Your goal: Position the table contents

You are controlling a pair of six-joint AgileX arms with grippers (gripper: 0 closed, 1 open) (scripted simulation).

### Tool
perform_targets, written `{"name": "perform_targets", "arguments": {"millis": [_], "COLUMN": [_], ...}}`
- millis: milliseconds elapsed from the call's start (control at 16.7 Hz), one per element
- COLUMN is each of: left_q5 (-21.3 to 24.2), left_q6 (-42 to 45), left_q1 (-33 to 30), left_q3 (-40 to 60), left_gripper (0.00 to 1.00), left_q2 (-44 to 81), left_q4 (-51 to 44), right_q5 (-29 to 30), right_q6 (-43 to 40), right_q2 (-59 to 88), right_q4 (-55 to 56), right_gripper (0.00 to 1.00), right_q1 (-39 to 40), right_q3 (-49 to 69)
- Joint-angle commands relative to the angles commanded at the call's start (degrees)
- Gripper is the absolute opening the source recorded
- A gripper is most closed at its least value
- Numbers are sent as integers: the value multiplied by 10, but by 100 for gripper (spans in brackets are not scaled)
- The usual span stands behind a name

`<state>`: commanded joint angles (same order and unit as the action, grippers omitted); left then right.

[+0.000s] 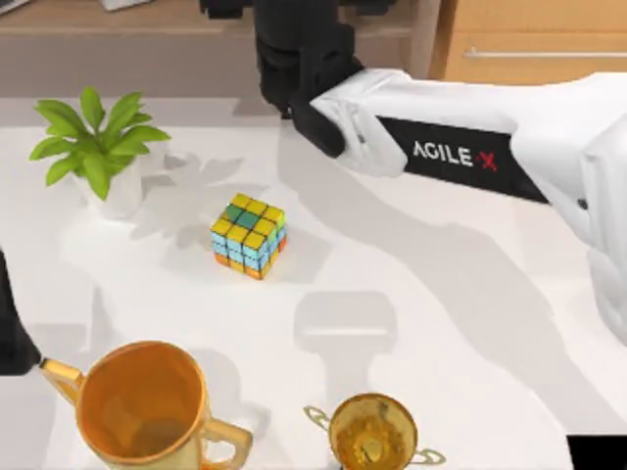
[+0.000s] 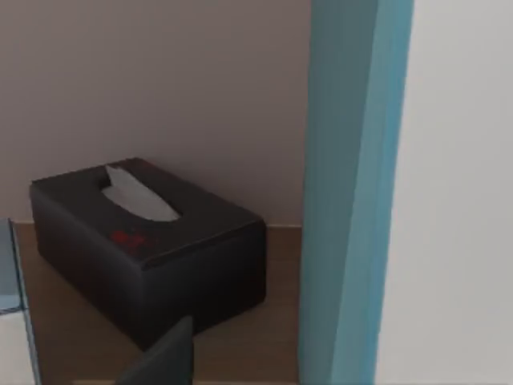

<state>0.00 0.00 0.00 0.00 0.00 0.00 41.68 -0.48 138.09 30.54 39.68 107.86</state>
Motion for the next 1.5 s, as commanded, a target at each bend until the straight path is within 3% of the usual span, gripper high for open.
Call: {"name": "perform_targets", "arguments": {"millis": [660,1500], "left_q5": [0,0], "left_q6": [0,0], "left_q1": [0,0], "left_q3": [0,0], "left_gripper": [100,100], "left_q2": [0,0], "left_q4": [0,0], "right_q5": [0,11], "right_q6": [0,1], "right_q2": [0,-32], "right_q4": [0,8], "right_gripper": [2,0], "right_q1": [0,13], "right_q3": [0,-40]}}
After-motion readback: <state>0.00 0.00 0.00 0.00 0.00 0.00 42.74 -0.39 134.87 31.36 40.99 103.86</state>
